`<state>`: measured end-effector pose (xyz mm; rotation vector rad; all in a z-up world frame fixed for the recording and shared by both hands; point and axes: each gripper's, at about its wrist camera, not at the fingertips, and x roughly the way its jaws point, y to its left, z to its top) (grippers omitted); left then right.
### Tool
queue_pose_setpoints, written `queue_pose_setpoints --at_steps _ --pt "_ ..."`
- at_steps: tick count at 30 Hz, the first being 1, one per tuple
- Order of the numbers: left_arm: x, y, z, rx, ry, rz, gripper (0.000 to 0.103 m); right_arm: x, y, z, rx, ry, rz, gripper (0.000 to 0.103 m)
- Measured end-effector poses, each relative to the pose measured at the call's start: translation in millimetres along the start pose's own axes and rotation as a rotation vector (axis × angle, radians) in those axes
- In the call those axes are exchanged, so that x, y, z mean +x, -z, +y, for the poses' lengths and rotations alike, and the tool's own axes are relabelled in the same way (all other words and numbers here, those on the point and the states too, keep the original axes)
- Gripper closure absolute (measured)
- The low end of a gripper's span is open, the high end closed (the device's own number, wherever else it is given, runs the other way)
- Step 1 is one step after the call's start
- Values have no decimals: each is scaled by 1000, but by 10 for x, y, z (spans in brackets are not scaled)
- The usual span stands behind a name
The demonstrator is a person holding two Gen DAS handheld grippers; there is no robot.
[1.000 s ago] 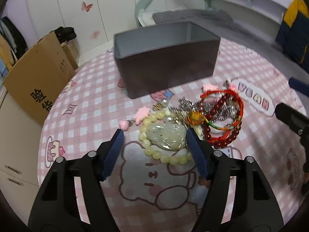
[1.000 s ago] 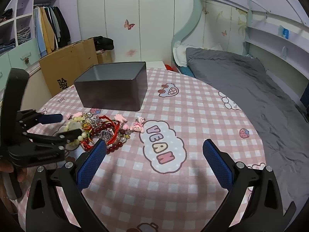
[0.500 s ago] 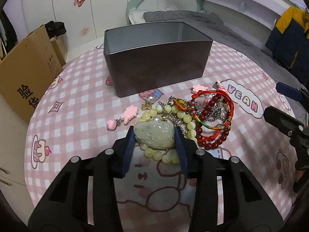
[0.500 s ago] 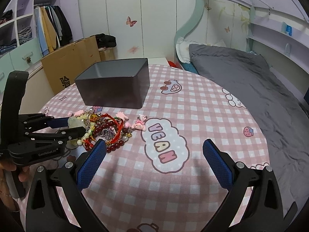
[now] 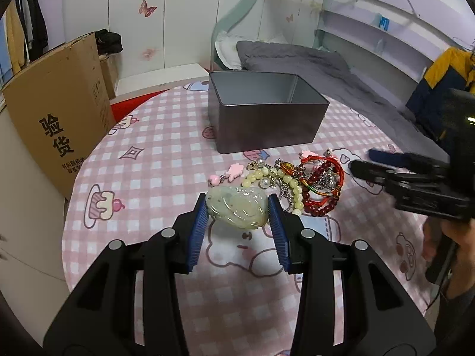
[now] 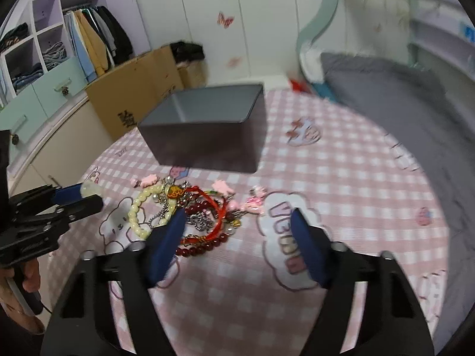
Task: Organize jewelry
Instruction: 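Grasp the jade pendant with the left tool while the right tool grasps the red string bracelet, then carry both items over the metal box and open both tools to drop them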
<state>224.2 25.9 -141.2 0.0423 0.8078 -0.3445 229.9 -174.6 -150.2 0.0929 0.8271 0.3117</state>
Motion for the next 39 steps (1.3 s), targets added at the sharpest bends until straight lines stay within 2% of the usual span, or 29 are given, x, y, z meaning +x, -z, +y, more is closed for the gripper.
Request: queue_pose_setpoints --at_steps 2,3,4,5,7,14,18,23,26,31,39 --pt "-17 8 16 1 6 -3 63 106 -15 2 17 -41 37 51" --pt "-20 3 11 1 11 -3 63 164 -19 12 17 -51 58 58" --pt "-27 11 12 2 13 -4 63 198 -18 26 12 -50 71 77" --pt "-37 1 1 8 16 -6 63 222 -14 51 -1 -50 82 90" --pt "-53 -14 -6 13 28 -10 63 199 -7 103 -26 -44 81 101" --pt "-185 -181 -45 19 91 -49 63 -233 -155 254 -87 -39 -3 102" --pt "-246 -398 -88 40 122 -76 63 -533 -372 302 -107 -61 -66 102" --pt "-169 -737 -101 50 151 -87 63 -656 -700 364 -122 -57 -144 102" --pt "-41 -958 -66 39 179 -82 63 -580 -902 333 -110 -67 -168 102" --pt "333 -1209 -54 35 152 -29 63 -201 -1084 220 -75 -46 -156 102" --pt "950 -1197 -44 39 98 92 63 278 -1060 70 -34 -50 -84 102"
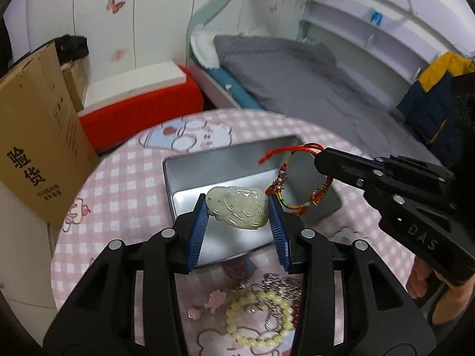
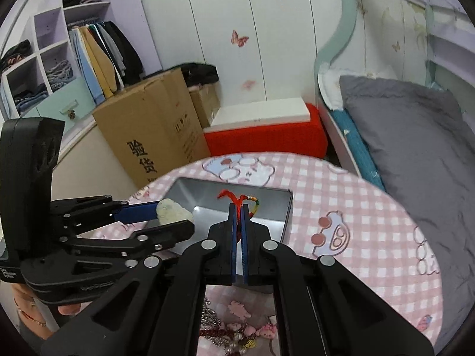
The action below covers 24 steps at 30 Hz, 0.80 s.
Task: Organize jewelry
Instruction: 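Carry both items over the metal box and open both tools to drop them, then grasp the pale yellow bead bracelet with the left tool while the right tool approaches the silver chain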
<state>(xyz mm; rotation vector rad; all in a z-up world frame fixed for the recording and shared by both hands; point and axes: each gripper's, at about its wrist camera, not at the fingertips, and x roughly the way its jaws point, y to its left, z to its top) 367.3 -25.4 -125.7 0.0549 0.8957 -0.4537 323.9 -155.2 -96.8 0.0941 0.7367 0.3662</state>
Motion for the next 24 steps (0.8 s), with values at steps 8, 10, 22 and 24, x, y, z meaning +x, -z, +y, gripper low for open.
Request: queue_pose_setpoints --at_steps 8,10,22,24 --pt "61 7 -23 -1 20 7 48 51 89 -14 15 -14 25 98" --pt "10 20 -31 2 14 -4 45 -17 99 -30 21 -13 11 96" --pt "-628 374 -51 10 -22 -92 45 -670 346 33 12 9 -44 80" --pt "-675 498 -48 4 -39 -90 45 -746 458 51 4 26 -42 78"
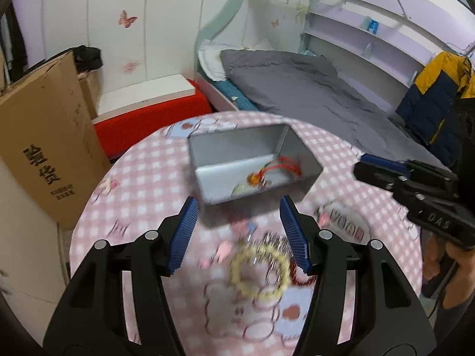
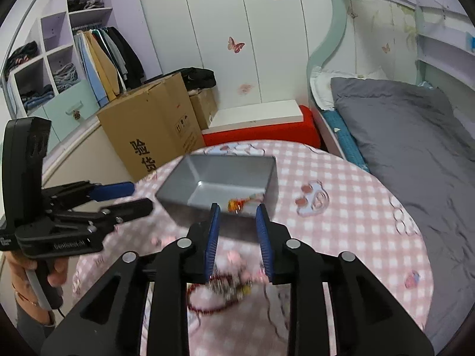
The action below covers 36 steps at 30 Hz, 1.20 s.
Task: Organize jewelry
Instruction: 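Grasp the pale yellow bead bracelet with the left tool while the right tool approaches the silver chain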
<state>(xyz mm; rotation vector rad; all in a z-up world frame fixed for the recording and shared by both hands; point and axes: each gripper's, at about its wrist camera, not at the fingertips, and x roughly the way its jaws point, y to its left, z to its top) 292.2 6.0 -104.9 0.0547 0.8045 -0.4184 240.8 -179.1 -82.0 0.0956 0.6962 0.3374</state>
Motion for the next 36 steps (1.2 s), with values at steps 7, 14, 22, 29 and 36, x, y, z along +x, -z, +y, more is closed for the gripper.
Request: queue_pose_setpoints --at_steps 7,14,22,29,36 --pt "79 501 6 -46 -27 79 45 -29 409 42 5 40 54 73" --pt "276 702 -45 -78 -48 134 45 53 677 110 -1 46 108 73" --pt "407 736 -88 -30 -124 153 49 114 766 74 12 57 126 68" --pt "331 792 4 -20 -96 127 89 140 764 134 -4 44 126 66" --pt "23 859 189 -94 -18 77 94 164 759 273 -38 21 134 66"
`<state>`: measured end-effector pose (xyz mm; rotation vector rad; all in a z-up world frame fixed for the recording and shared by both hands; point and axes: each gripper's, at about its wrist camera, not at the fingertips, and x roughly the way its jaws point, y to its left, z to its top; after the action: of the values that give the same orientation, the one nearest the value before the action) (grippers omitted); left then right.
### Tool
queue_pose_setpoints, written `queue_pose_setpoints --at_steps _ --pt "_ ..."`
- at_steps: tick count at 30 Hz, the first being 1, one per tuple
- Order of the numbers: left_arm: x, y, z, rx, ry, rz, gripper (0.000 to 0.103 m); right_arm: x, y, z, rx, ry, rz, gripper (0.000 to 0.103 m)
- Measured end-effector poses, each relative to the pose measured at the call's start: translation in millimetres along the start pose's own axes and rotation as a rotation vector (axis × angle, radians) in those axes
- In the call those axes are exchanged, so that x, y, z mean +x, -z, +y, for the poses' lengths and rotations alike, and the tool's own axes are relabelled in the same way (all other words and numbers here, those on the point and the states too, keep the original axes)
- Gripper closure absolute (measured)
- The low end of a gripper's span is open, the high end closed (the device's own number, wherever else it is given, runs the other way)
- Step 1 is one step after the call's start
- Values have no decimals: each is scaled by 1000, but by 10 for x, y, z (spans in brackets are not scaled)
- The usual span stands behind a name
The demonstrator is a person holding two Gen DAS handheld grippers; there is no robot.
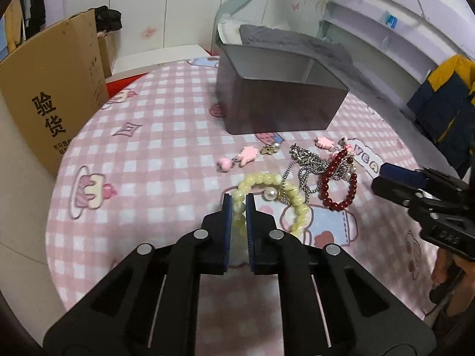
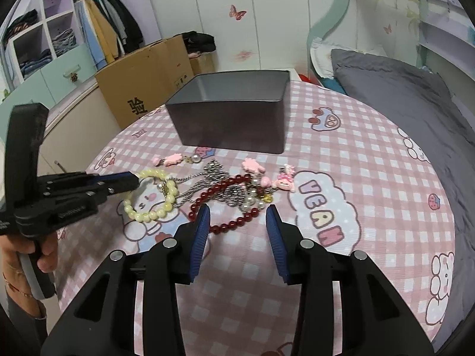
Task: Organize jewelry
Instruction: 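Grasp the pale yellow bead bracelet with the left tool while the right tool approaches the silver chain, then grasp the silver chain with the right tool while the left tool lifts the bead bracelet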
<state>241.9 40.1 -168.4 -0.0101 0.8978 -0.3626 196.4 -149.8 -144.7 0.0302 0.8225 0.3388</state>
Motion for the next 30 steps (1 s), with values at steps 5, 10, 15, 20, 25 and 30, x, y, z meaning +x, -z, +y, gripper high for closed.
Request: queue_pose_setpoints --at_steps 5,10,15,20,25,30 --pt "-170 85 105 -16 -8 -13 94 30 -6 163 -40 -35 10 66" --pt "-258 166 240 -35 -23 -15 94 111 -18 392 -102 -73 32 66" --pt "-352 238 366 -62 -15 -27 94 233 -39 604 -152 -99 55 66" --pt "-398 243 394 -69 3 -48 94 296 -79 636 -145 -120 59 66" --pt "-486 200 321 -46 61 -101 94 260 -180 525 -129 -55 17 66" --pt "-562 129 290 -38 95 -134 94 342 -328 487 -144 -43 28 66"
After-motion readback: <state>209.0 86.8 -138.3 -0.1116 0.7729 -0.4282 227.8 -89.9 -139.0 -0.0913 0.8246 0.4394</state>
